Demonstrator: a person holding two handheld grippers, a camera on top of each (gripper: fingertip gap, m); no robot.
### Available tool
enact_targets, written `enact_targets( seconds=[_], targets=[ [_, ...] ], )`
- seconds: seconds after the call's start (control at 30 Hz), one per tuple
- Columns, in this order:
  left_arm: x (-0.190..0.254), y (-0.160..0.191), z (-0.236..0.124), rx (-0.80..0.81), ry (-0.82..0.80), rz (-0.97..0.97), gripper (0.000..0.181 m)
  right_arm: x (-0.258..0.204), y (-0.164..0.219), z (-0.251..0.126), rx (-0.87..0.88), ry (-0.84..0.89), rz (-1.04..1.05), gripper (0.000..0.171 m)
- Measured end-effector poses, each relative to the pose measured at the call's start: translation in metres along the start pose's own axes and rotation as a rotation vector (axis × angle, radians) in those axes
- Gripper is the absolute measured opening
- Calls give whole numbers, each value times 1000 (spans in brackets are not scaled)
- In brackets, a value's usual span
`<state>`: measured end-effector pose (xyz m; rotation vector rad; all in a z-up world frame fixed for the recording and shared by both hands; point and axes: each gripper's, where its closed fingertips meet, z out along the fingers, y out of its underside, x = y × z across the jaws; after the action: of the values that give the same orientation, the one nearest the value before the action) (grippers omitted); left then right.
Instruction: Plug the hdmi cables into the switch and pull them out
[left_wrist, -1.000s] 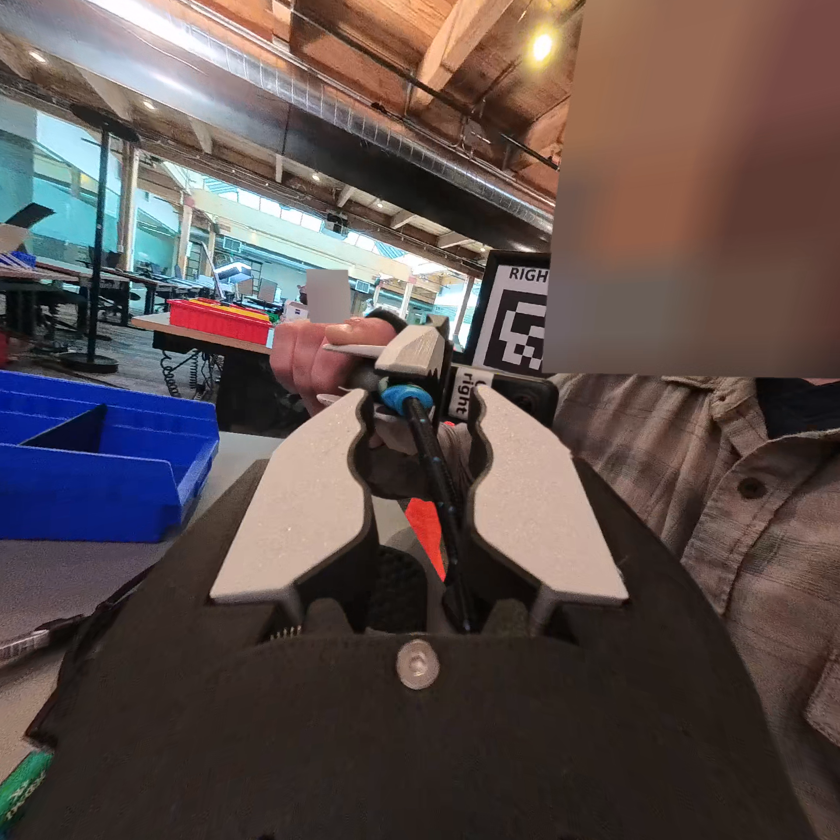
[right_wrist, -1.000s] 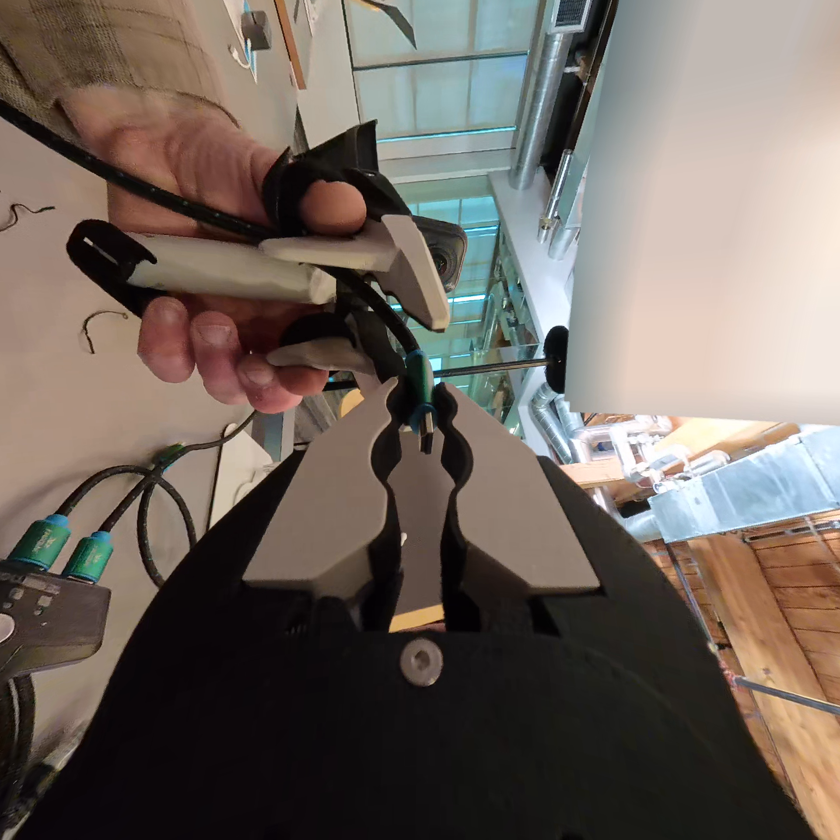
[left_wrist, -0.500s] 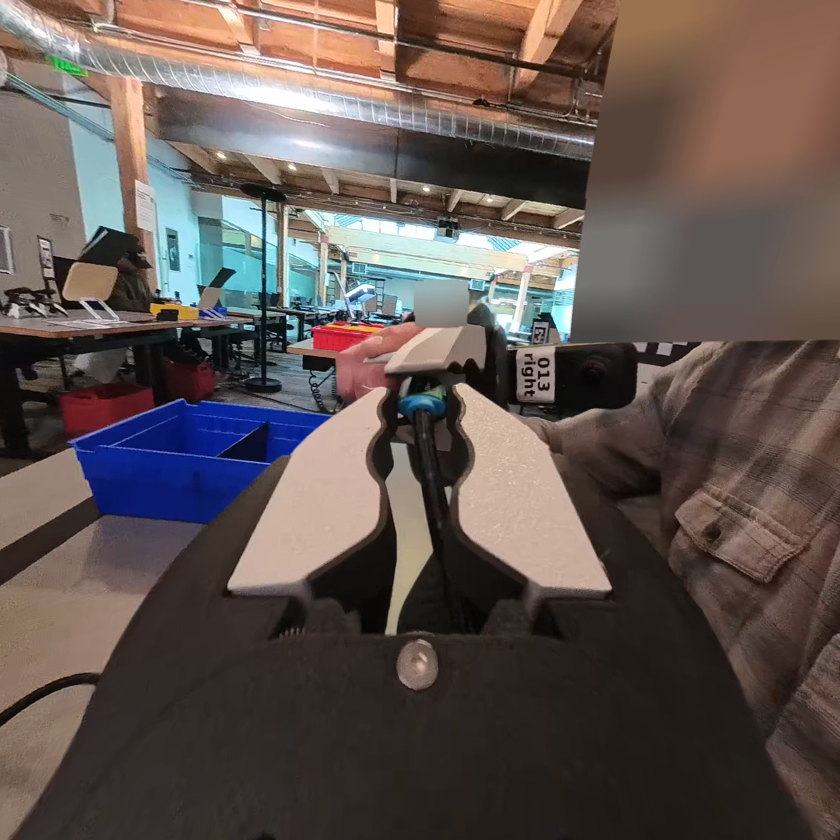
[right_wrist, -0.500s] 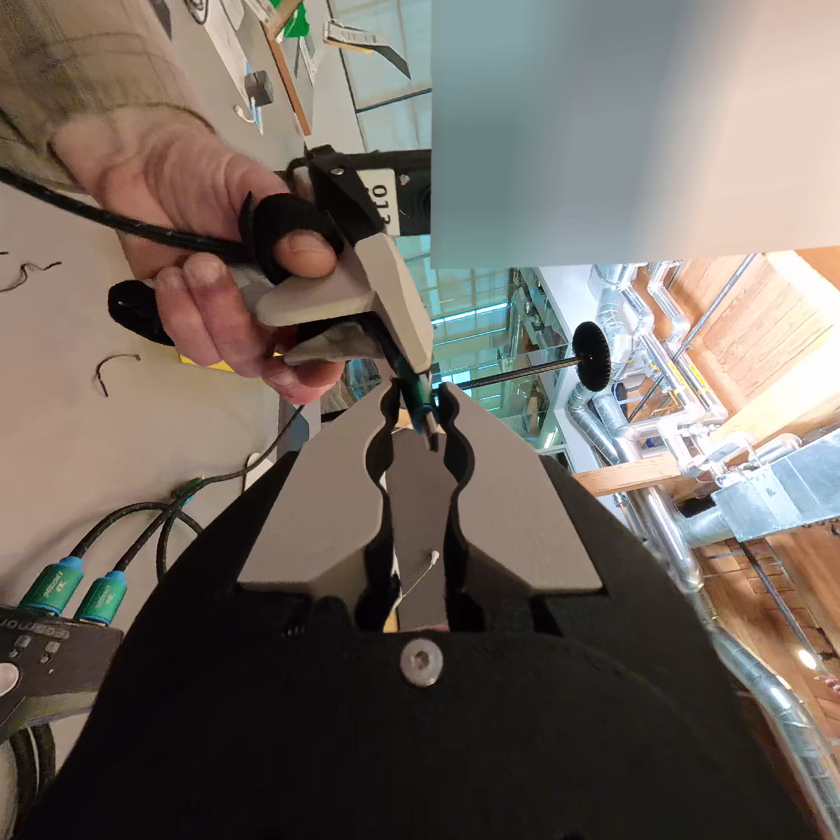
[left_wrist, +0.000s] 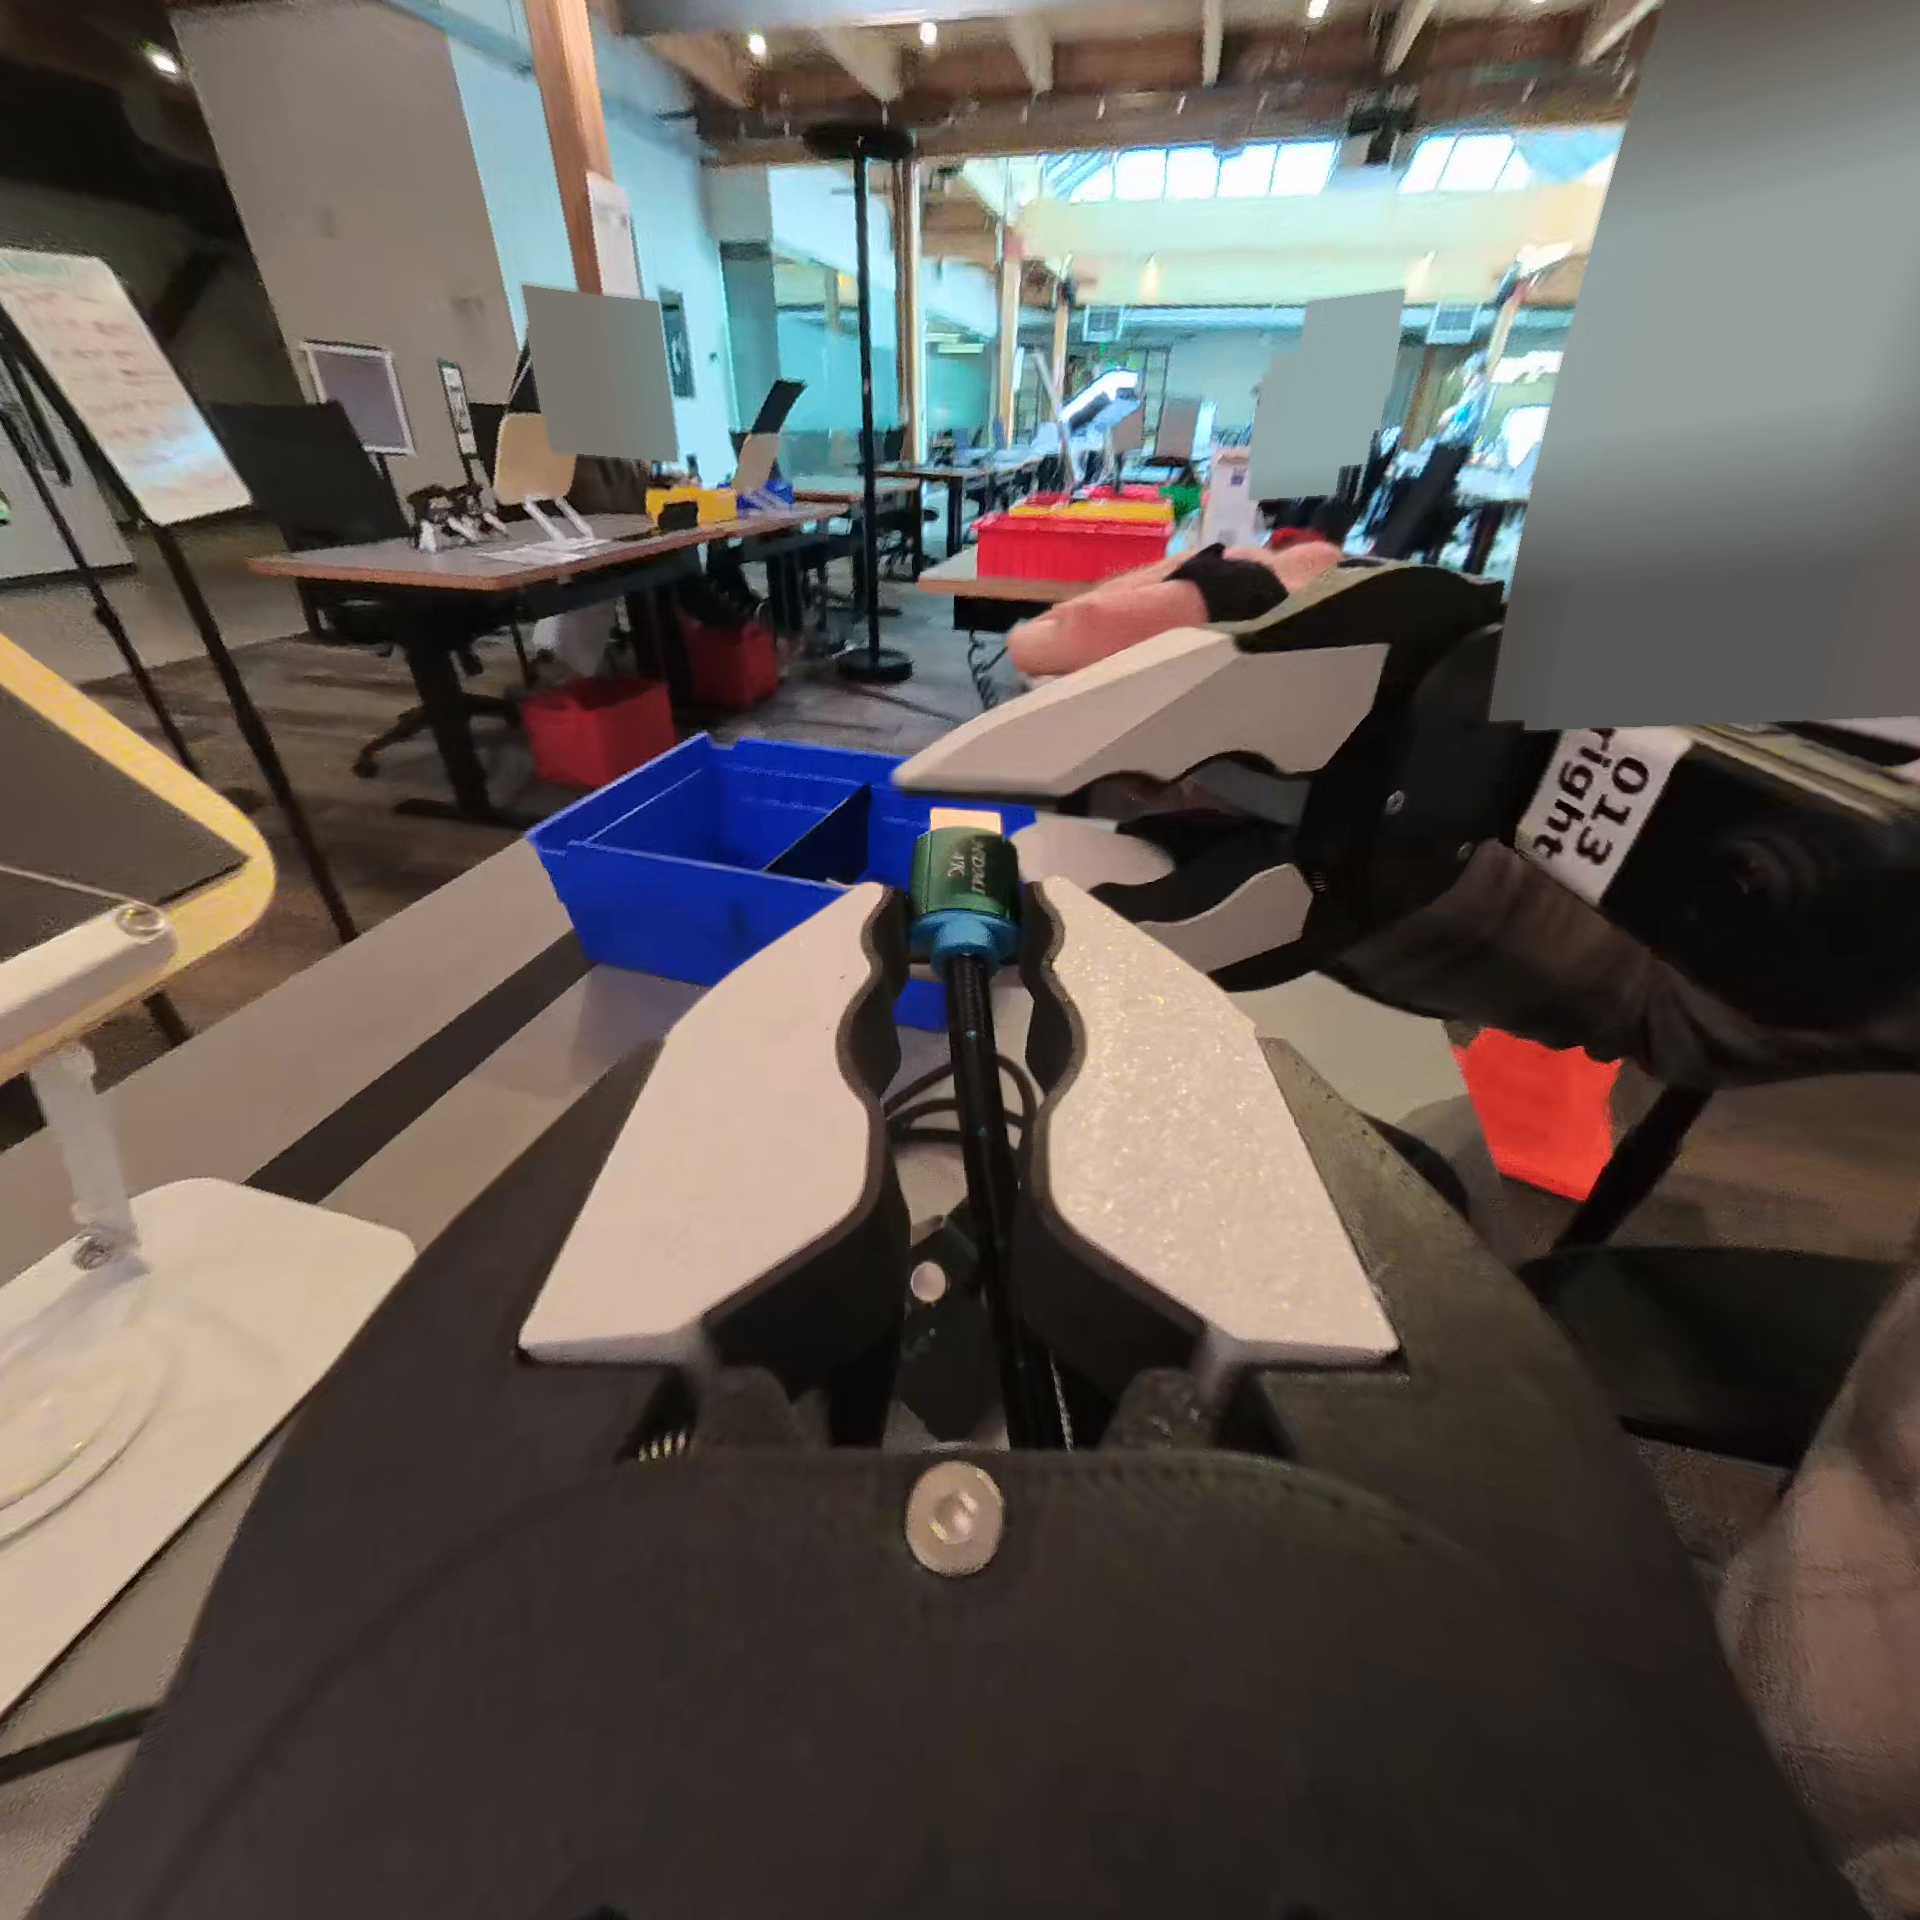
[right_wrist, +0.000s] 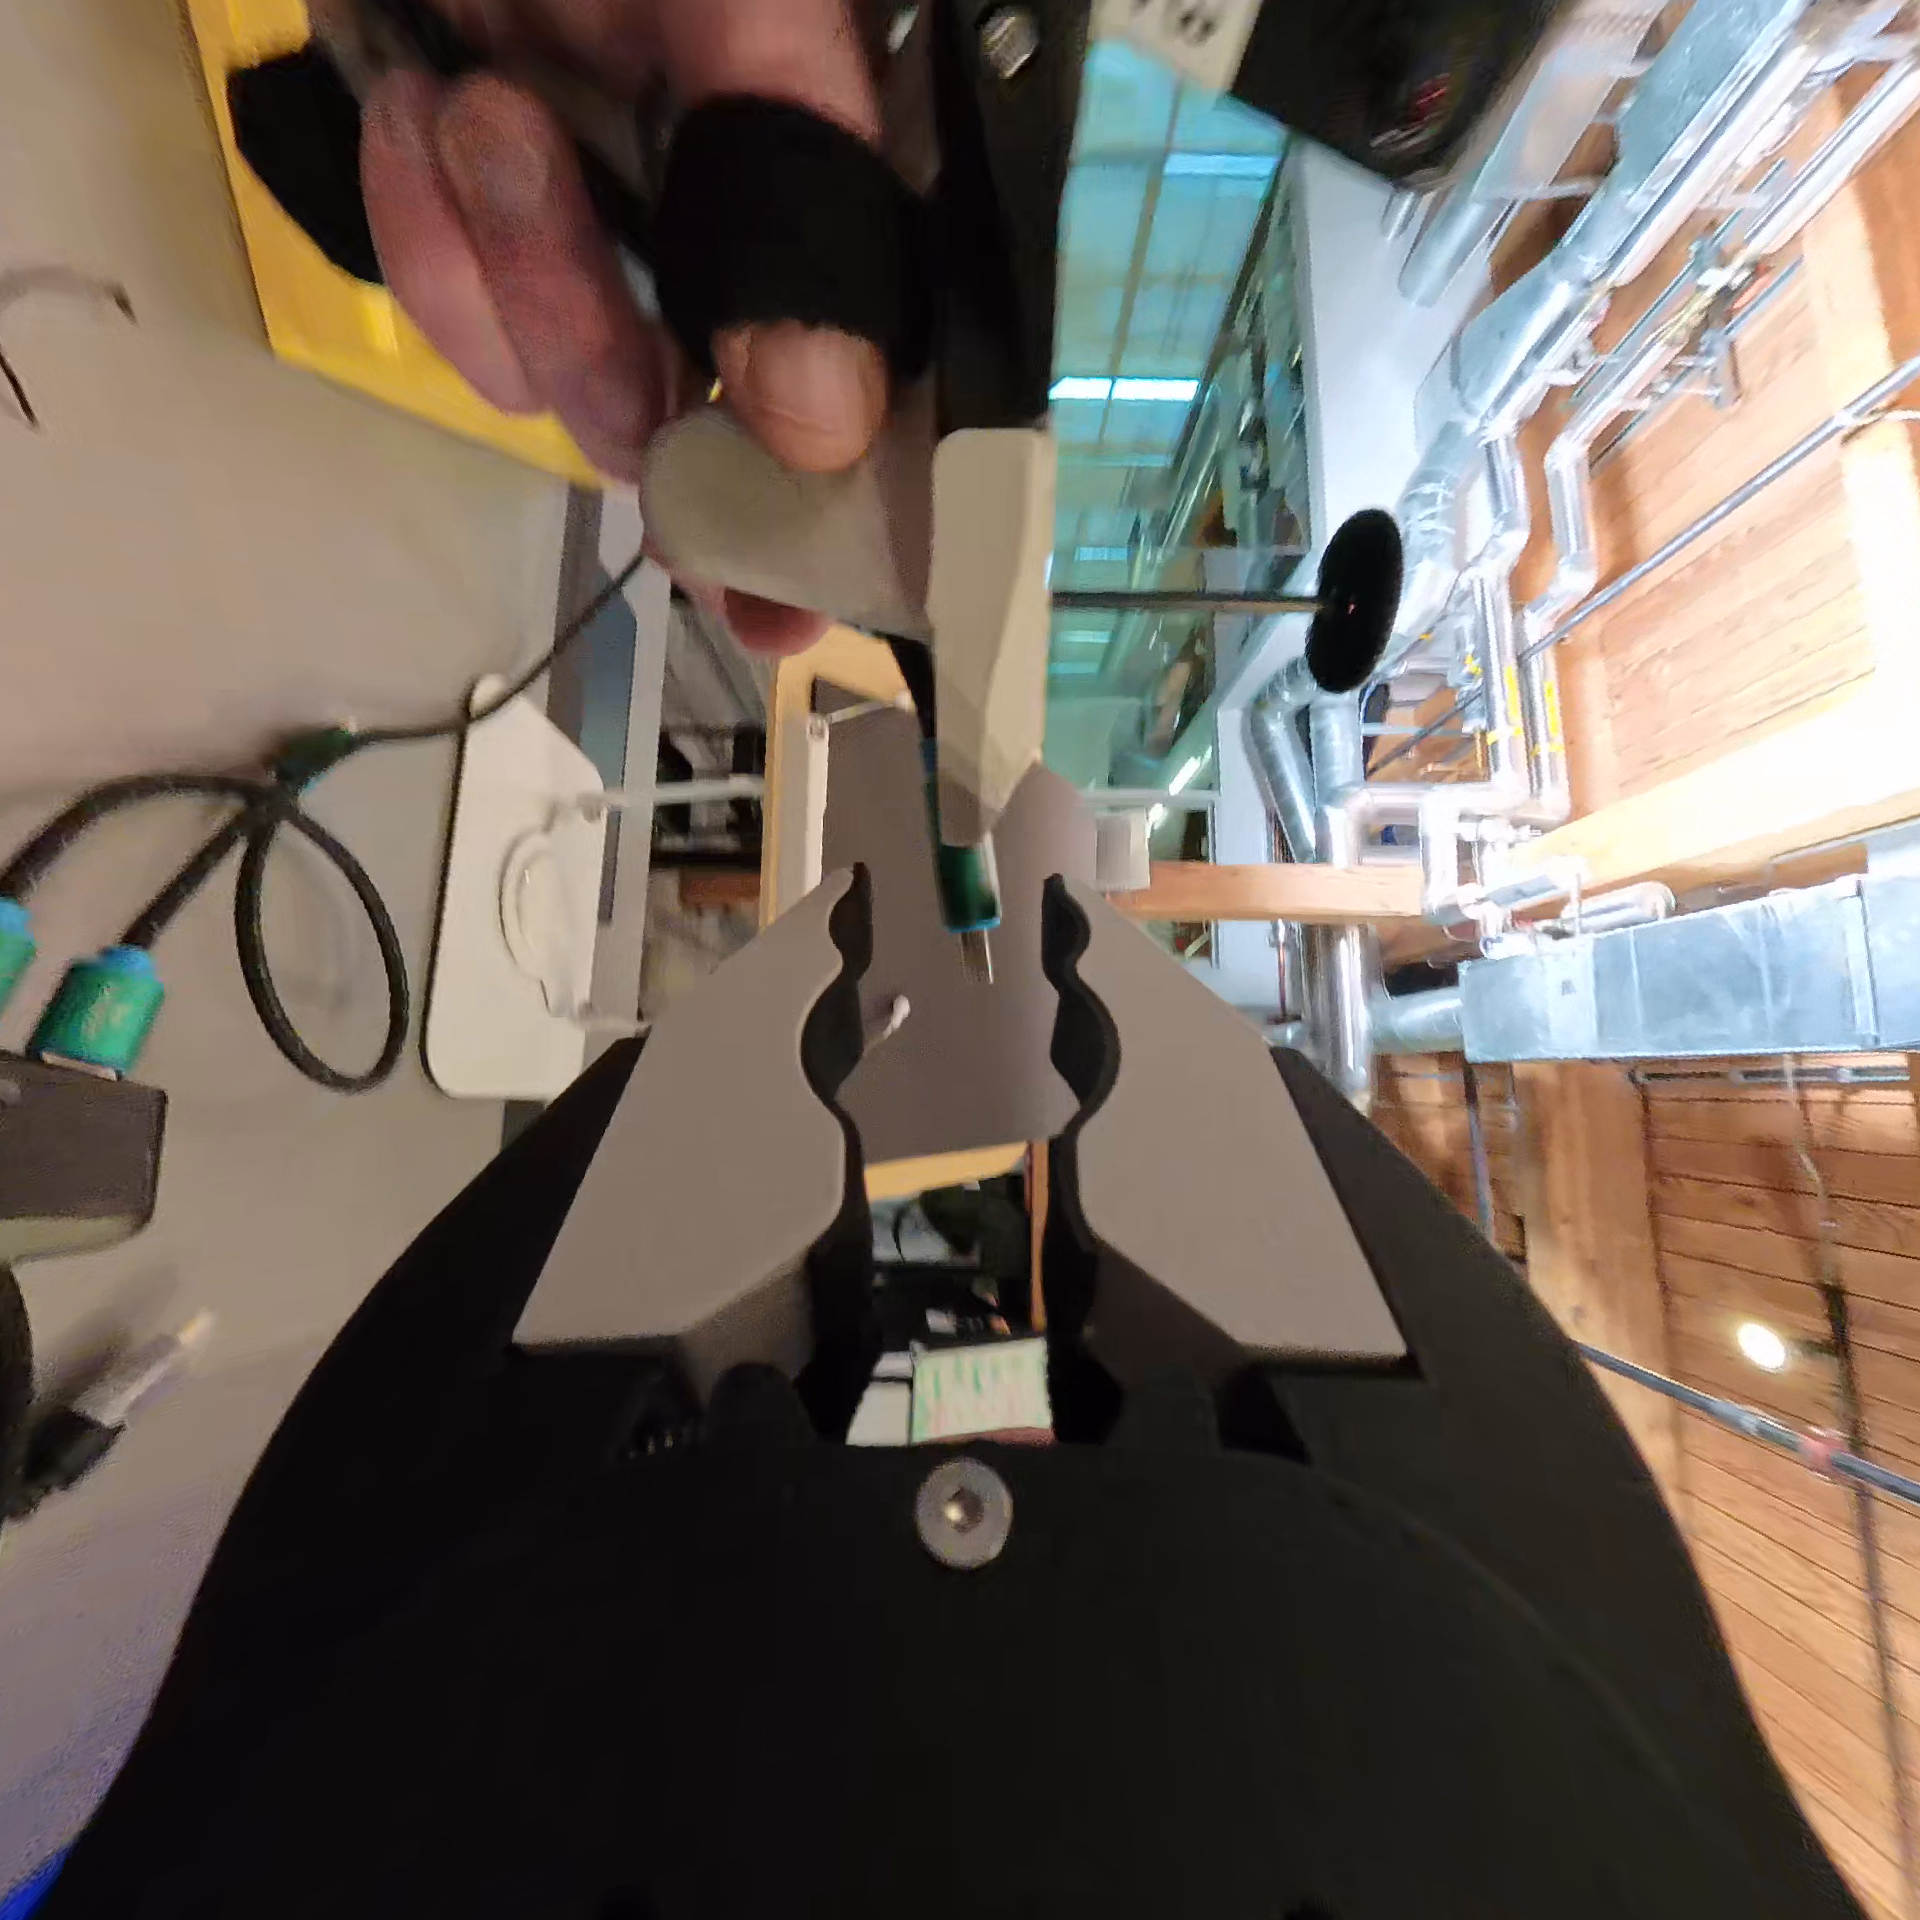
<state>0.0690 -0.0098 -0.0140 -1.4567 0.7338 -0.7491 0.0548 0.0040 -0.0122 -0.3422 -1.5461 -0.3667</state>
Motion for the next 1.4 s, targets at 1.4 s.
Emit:
enact_targets(
  seconds=[1.4],
  targets=[
    [-48, -16, 0, 1, -68, 124, 21, -21, 53, -14, -134, -111, 765, 32]
  ],
)
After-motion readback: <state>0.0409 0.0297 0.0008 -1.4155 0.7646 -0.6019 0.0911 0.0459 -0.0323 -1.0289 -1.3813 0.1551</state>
